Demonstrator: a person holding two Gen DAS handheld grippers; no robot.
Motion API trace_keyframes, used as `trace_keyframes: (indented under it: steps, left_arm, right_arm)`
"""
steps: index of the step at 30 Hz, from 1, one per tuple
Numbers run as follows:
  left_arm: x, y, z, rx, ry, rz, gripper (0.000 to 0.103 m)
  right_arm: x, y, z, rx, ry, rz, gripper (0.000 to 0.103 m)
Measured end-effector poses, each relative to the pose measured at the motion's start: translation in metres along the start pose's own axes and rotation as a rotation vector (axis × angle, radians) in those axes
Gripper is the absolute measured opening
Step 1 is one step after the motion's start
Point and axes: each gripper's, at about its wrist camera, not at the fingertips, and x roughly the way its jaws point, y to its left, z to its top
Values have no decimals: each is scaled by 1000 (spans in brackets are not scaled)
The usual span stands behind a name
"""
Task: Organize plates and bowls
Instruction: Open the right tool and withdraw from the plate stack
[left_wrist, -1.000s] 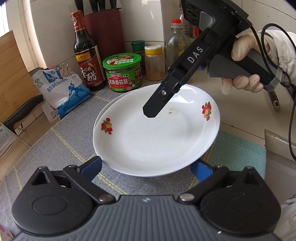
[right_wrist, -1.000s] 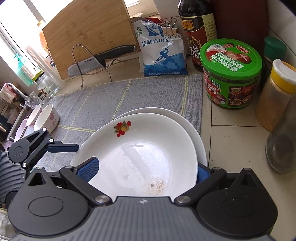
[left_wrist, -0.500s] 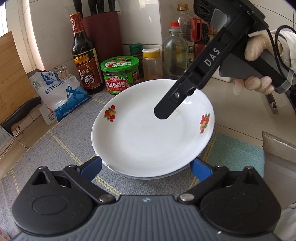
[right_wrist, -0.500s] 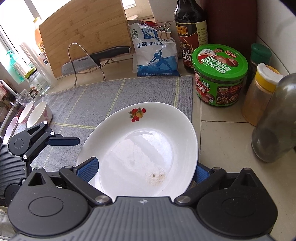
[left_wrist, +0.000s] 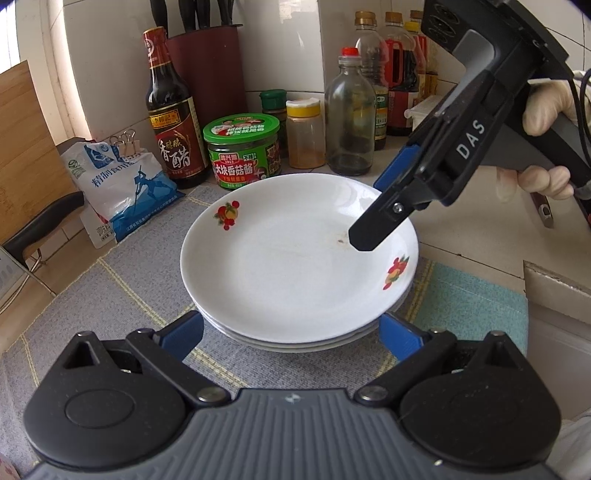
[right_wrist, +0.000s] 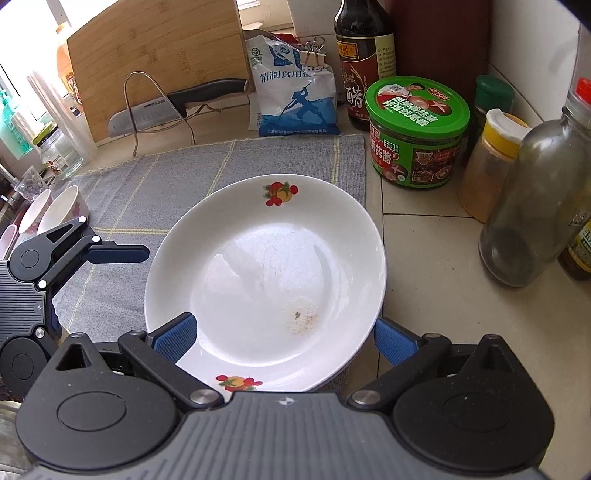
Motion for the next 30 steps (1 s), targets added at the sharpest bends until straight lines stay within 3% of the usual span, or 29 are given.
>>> trace_keyframes:
  steps: [5,10,20,27,30]
  left_arm:
    - [-9,-1,1,6,-26,22,102]
    - [-32,-1,2,16,-82,100,102]
    - [-94,25,-22,-163,-83,256,102]
    - [-149,60,-63,-299,-71,328,102]
    - [-169,76,-83,-314,-55,316,102]
  right_arm:
    - [-6,15,-3,-46,-33,-41,103]
    - [-12,34,-4,-100,-93,-96,103]
    - [-5,97,-11,-230,-215,-210,103]
    - [8,159,-34,-248,-246,-163,103]
    - [19,194,-47,-269,-229,-169,103]
